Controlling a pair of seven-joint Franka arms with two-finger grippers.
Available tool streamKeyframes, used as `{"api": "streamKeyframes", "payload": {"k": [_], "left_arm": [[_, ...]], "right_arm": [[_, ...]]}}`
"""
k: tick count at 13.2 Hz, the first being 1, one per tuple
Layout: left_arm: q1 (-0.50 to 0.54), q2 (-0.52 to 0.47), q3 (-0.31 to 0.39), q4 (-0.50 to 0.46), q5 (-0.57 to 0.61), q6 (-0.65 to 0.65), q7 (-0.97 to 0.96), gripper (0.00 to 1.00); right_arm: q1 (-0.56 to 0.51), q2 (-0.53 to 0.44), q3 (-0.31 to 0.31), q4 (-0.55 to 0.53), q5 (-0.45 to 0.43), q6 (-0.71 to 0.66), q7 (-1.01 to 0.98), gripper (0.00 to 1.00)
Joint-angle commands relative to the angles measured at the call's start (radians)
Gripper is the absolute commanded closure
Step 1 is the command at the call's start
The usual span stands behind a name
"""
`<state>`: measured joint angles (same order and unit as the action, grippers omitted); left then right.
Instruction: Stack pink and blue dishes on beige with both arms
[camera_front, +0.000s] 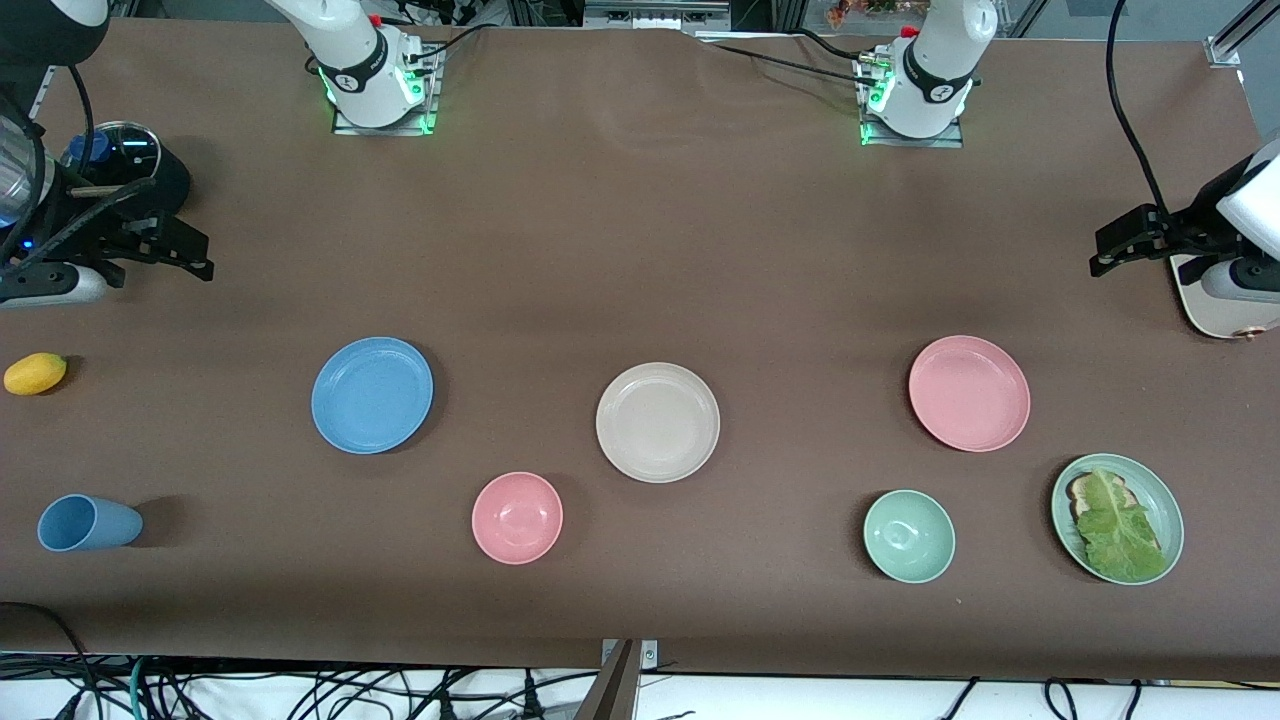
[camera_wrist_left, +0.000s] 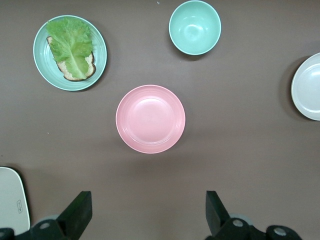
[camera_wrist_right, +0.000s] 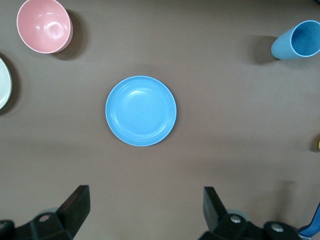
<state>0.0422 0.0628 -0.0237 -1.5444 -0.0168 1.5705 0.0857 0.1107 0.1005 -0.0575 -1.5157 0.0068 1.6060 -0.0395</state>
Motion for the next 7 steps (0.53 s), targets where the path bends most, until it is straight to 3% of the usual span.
{"api": "streamKeyframes", "payload": {"k": [1, 6, 7], "left_arm": [[0.008, -0.001, 0.005, 0.01, -0.012, 0.0, 0.002, 0.0], [0.011, 0.072, 0.011, 0.009, -0.011, -0.003, -0.001, 0.0], [0.025, 0.134, 0.013, 0.006, -0.011, -0.003, -0.003, 0.0]], "right_arm": [[-0.006, 0.008, 0.001, 0.022, 0.005, -0.011, -0.013, 0.0], [-0.008, 0.036, 0.001, 0.025, 0.004, 0.017, -0.005, 0.0], [-0.009, 0.045, -0.001, 0.031, 0.002, 0.02, -0.014, 0.0]]}}
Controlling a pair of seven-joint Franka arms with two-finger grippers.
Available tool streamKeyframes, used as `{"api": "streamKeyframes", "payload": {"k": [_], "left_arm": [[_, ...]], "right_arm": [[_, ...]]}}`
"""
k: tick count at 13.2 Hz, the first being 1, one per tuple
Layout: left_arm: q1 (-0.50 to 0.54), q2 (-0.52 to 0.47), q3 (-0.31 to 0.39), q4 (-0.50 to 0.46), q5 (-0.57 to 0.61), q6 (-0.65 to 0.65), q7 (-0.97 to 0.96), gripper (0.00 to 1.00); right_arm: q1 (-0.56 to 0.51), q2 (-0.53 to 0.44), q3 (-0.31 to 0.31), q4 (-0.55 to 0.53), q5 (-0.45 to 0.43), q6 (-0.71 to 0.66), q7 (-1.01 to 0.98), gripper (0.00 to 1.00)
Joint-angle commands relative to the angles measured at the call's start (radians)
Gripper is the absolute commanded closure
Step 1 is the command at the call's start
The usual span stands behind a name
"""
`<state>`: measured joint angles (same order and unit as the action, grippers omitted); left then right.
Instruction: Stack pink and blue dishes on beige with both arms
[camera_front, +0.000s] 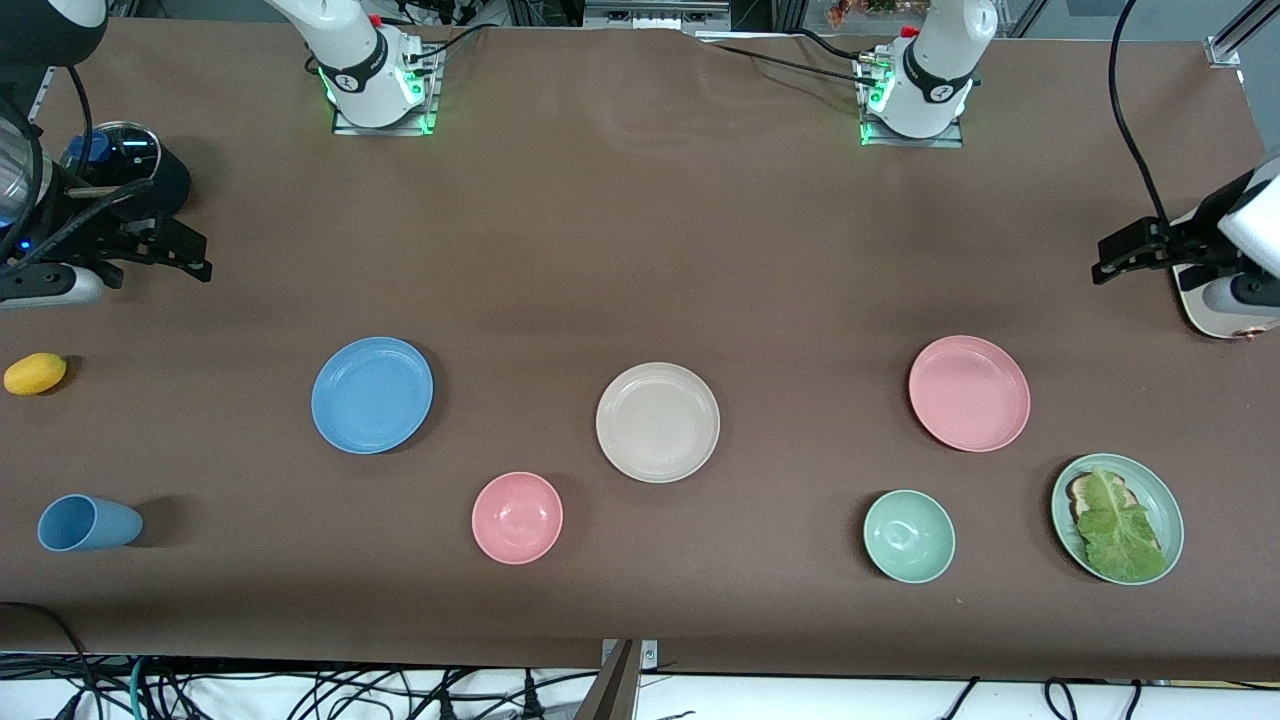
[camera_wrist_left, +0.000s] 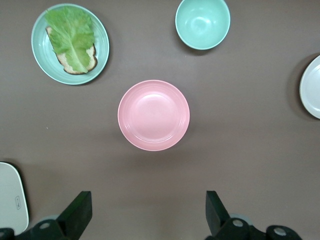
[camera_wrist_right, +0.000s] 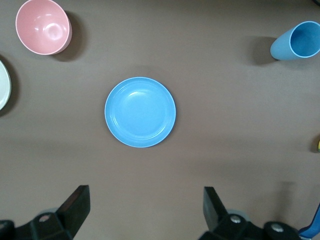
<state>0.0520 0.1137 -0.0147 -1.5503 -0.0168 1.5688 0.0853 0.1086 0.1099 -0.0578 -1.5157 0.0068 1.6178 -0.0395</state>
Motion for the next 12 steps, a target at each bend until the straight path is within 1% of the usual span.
{"api": "streamKeyframes", "payload": {"k": [1, 2, 4, 6, 8, 10, 12], "left_arm": [[0.04, 0.171, -0.002, 0.028, -0.008, -0.015, -0.002, 0.0], [0.026, 0.179, -0.001, 0.03, -0.009, -0.012, -0.01, 0.0], [0.041, 0.199, -0.001, 0.029, -0.012, -0.013, 0.002, 0.0], [0.049, 0.263, 0.004, 0.03, -0.008, -0.007, 0.002, 0.0], [0.086, 0.325, 0.004, 0.018, -0.006, 0.066, 0.002, 0.0], [0.114, 0.372, 0.004, -0.022, 0.0, 0.169, 0.005, 0.0], [0.117, 0.392, 0.002, -0.095, 0.067, 0.294, 0.007, 0.0]], "right_arm": [[-0.013, 0.04, -0.002, 0.035, 0.007, 0.01, -0.013, 0.0], [-0.018, 0.04, -0.001, 0.035, 0.007, 0.011, -0.013, 0.0], [-0.015, 0.042, 0.003, 0.046, 0.005, 0.01, -0.007, 0.0], [-0.012, 0.042, 0.003, 0.046, 0.005, 0.01, 0.0, 0.0], [-0.007, 0.085, 0.004, 0.046, 0.005, 0.01, -0.017, 0.0], [-0.003, 0.125, 0.007, 0.046, -0.001, 0.005, -0.017, 0.0], [0.006, 0.14, 0.01, 0.037, 0.001, 0.004, -0.01, 0.0]]}}
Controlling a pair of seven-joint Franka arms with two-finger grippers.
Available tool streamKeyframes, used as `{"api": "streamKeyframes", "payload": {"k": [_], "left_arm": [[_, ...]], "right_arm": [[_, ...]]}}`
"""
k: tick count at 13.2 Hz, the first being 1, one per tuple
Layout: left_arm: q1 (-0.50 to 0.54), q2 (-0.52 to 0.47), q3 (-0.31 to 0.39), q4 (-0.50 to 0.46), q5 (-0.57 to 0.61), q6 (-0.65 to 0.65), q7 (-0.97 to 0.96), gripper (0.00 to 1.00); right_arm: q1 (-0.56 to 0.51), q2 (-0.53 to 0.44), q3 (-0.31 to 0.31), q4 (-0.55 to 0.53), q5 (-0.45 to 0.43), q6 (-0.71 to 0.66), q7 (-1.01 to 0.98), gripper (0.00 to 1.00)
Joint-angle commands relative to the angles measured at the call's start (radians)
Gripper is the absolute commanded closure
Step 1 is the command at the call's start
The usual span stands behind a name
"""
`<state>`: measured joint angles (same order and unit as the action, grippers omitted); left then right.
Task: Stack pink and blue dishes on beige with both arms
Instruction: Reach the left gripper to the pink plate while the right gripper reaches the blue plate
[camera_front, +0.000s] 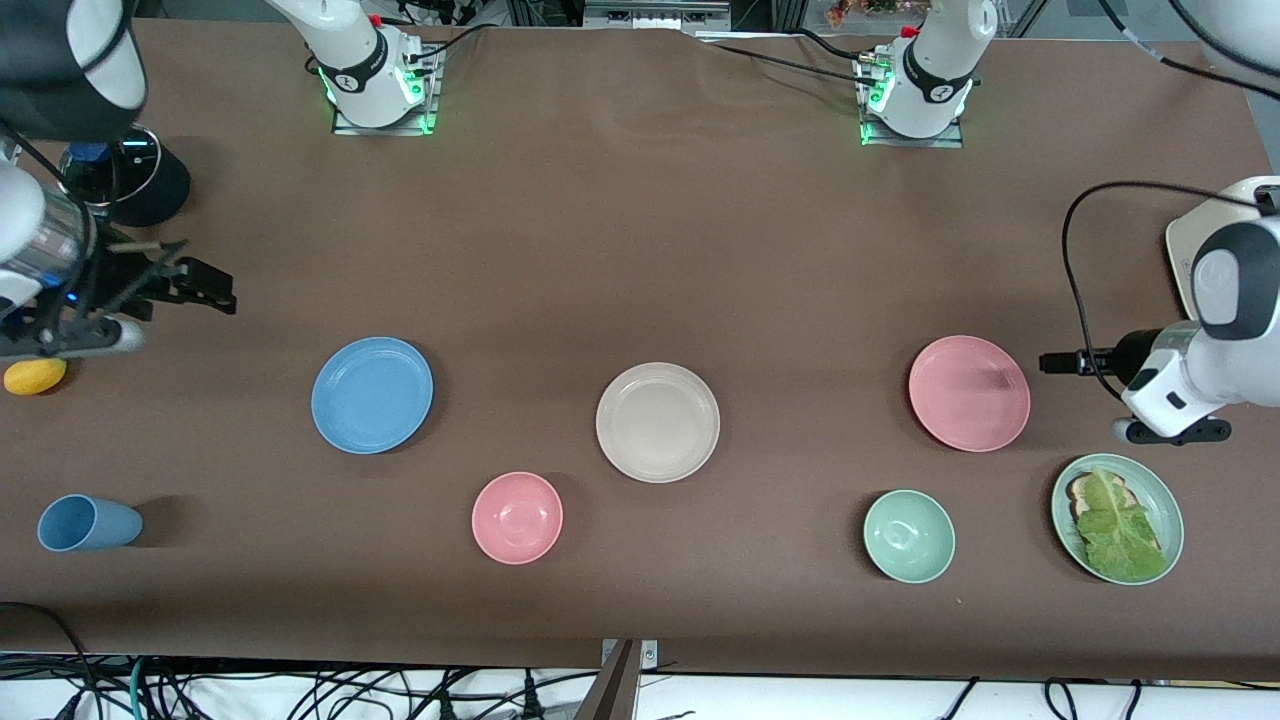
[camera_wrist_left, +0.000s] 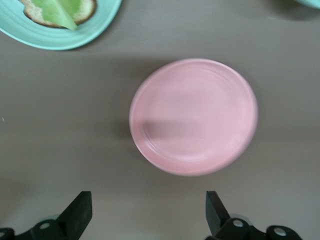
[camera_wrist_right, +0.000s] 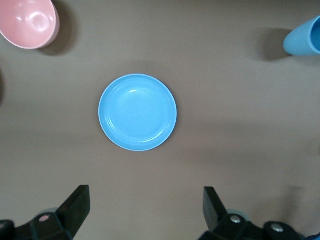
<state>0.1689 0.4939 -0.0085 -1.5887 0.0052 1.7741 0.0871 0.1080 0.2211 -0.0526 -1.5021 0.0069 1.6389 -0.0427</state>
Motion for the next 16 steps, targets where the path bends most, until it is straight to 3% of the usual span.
{"api": "streamKeyframes", "payload": {"k": [1, 3, 5, 8, 11, 13, 14, 16], "left_arm": [[0.004, 0.012, -0.004, -0.097, 0.047, 0.155, 0.005, 0.0], [0.017, 0.037, -0.007, -0.152, 0.048, 0.235, 0.011, 0.0], [0.021, 0.038, -0.007, -0.258, 0.048, 0.379, 0.025, 0.0], [0.024, 0.071, -0.007, -0.283, 0.039, 0.438, 0.082, 0.07], [0.034, 0.095, -0.008, -0.275, 0.039, 0.438, 0.083, 0.33], [0.034, 0.097, -0.008, -0.275, 0.038, 0.438, 0.083, 0.79], [0.032, 0.098, -0.008, -0.275, 0.038, 0.438, 0.082, 0.95], [0.021, 0.1, -0.007, -0.274, 0.041, 0.429, 0.062, 1.0]], "right_arm": [[0.034, 0.074, 0.004, 0.032, -0.008, -0.03, -0.012, 0.0], [0.055, 0.072, 0.004, 0.033, -0.054, -0.024, -0.006, 0.0], [0.044, 0.132, 0.001, 0.029, -0.048, -0.018, -0.011, 0.0], [0.023, 0.148, -0.006, 0.029, -0.055, 0.01, -0.019, 0.0], [-0.011, 0.198, 0.0, 0.026, -0.042, 0.056, -0.037, 0.0], [-0.021, 0.227, 0.0, 0.017, -0.019, 0.065, -0.039, 0.0], [-0.036, 0.239, 0.0, -0.003, 0.013, 0.09, -0.049, 0.0], [-0.037, 0.228, -0.001, -0.102, 0.015, 0.184, -0.051, 0.0]]}}
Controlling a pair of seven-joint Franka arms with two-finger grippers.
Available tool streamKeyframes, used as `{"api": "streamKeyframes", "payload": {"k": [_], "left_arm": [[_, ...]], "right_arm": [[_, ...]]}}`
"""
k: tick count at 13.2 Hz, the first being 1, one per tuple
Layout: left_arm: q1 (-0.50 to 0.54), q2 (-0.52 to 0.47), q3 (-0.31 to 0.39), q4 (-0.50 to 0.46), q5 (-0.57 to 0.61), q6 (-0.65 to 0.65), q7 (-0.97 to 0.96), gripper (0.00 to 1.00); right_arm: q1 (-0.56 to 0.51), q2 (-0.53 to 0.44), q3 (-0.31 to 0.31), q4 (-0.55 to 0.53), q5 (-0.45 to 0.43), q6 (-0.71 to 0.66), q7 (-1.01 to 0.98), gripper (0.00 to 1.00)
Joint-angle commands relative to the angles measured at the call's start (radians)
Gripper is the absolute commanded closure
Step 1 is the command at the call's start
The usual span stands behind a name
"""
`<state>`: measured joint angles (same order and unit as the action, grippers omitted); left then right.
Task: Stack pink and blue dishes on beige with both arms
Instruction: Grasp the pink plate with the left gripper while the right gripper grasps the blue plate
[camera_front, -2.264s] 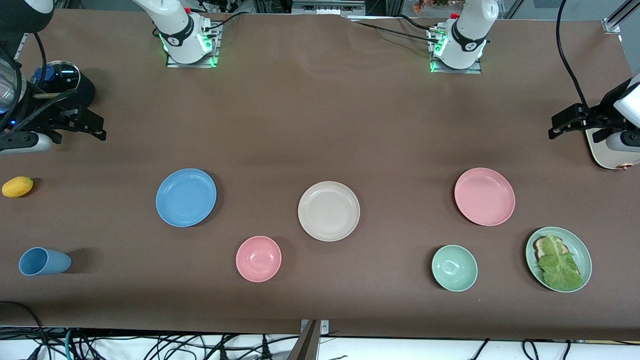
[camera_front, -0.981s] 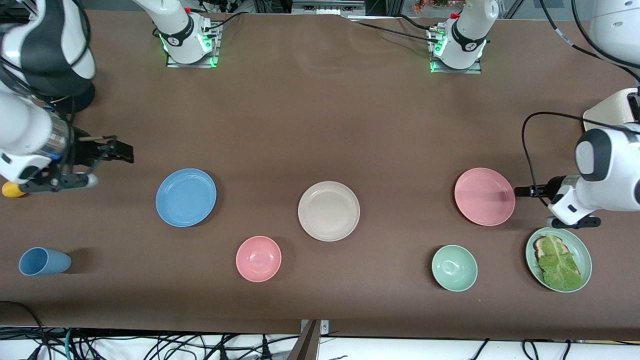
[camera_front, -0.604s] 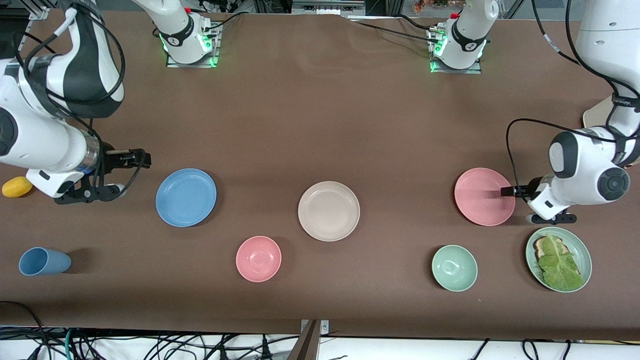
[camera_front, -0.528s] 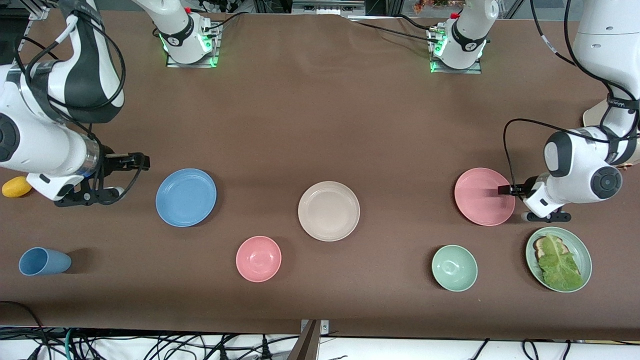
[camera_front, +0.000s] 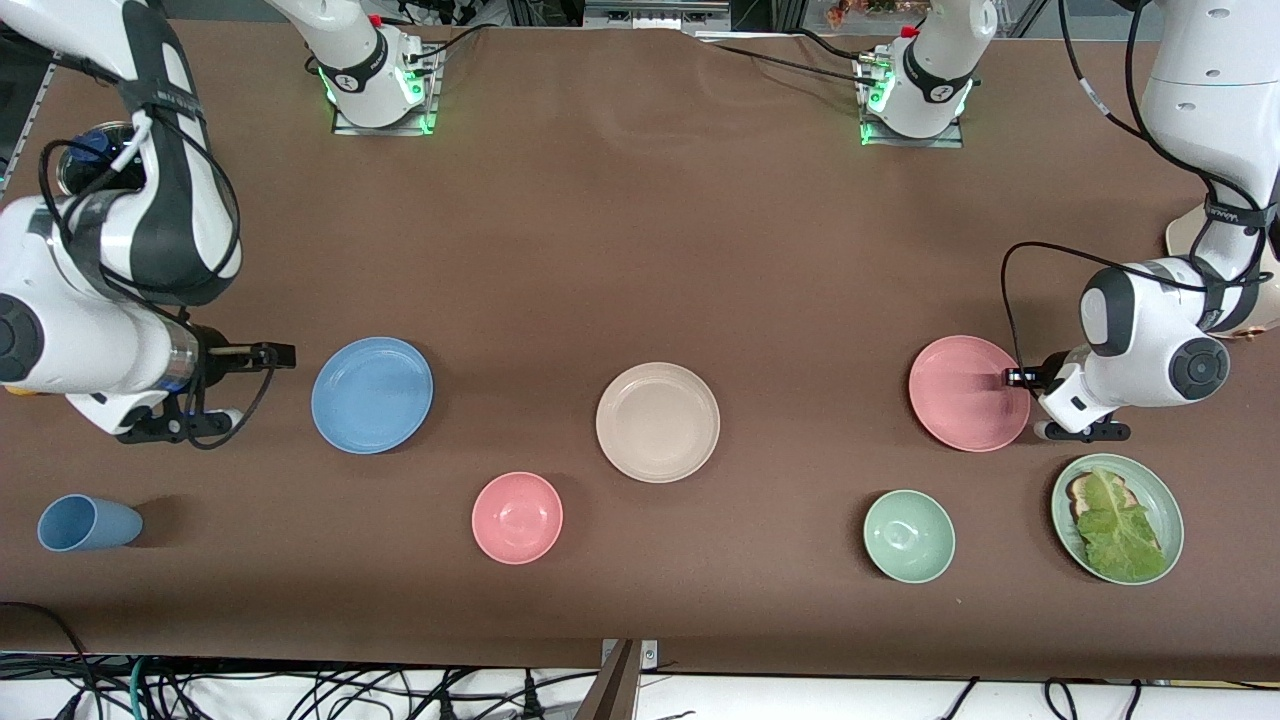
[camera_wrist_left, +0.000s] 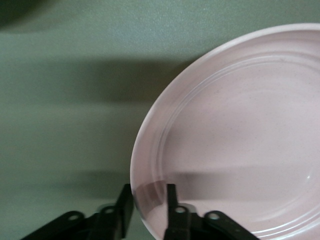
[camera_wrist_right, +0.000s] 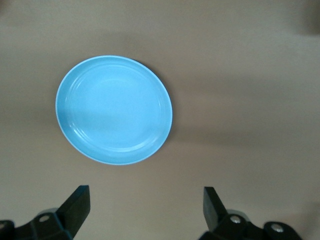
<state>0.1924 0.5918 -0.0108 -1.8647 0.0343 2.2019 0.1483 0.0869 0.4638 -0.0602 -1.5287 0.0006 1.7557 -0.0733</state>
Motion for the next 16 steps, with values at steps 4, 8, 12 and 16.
{"api": "streamKeyframes", "payload": {"k": [4, 8, 12, 16], "left_arm": [[-0.034, 0.0, -0.011, 0.071, 0.009, -0.069, -0.154, 1.0], [-0.062, -0.01, -0.035, 0.246, -0.048, -0.33, -0.242, 1.0], [-0.152, -0.023, -0.089, 0.352, -0.076, -0.475, -0.47, 1.0], [-0.177, -0.015, -0.244, 0.364, -0.103, -0.467, -0.645, 1.0]], "right_arm": [[-0.018, -0.02, -0.015, -0.194, 0.019, 0.177, -0.022, 0.01], [-0.019, -0.043, -0.021, -0.351, 0.022, 0.356, -0.028, 0.01], [-0.024, -0.039, -0.023, -0.436, 0.027, 0.482, -0.026, 0.01], [-0.041, -0.01, -0.021, -0.426, 0.03, 0.519, -0.026, 0.04]]}}
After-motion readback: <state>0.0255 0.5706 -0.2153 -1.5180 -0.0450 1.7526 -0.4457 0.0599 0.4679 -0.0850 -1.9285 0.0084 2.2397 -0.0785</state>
